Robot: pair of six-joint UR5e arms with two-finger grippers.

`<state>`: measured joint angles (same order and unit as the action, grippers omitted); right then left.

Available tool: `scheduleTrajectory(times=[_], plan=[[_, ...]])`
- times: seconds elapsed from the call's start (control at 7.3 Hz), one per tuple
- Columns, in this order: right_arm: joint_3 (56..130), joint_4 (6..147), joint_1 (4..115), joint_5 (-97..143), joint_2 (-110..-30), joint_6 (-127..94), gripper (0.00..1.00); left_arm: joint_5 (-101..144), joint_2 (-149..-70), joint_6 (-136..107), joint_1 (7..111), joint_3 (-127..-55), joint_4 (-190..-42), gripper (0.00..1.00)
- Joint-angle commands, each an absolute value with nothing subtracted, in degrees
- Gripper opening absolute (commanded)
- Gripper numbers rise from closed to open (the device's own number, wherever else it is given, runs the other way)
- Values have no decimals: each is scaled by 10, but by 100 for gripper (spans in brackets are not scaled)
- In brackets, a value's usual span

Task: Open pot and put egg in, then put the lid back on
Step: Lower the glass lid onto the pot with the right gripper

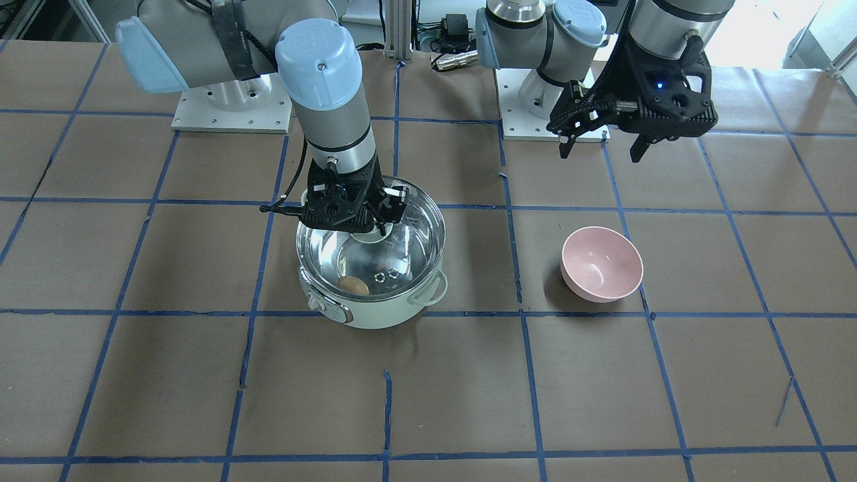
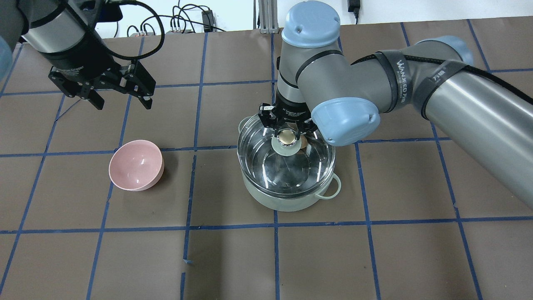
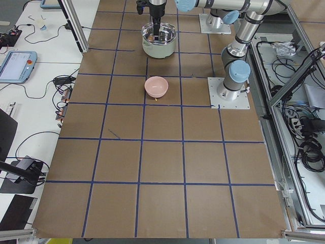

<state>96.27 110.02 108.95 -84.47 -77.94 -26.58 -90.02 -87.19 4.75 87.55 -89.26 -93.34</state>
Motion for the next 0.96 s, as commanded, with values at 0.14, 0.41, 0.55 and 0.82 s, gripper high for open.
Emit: scheduleTrajectory(times=[0.14, 0.41, 0.55, 0.82], plan=[[964, 1095, 1087, -845, -780, -262, 33, -900, -872, 47, 876, -893, -933, 100], [983, 1105, 1087, -842, -780, -266, 34, -899, -872, 47, 875, -895, -933, 100], [982, 1105, 1088, -842, -780, -266, 34, -900, -872, 47, 876, -896, -933, 100], [980, 1105, 1088, -842, -780, -265, 34, -900, -872, 47, 876, -896, -933, 100]])
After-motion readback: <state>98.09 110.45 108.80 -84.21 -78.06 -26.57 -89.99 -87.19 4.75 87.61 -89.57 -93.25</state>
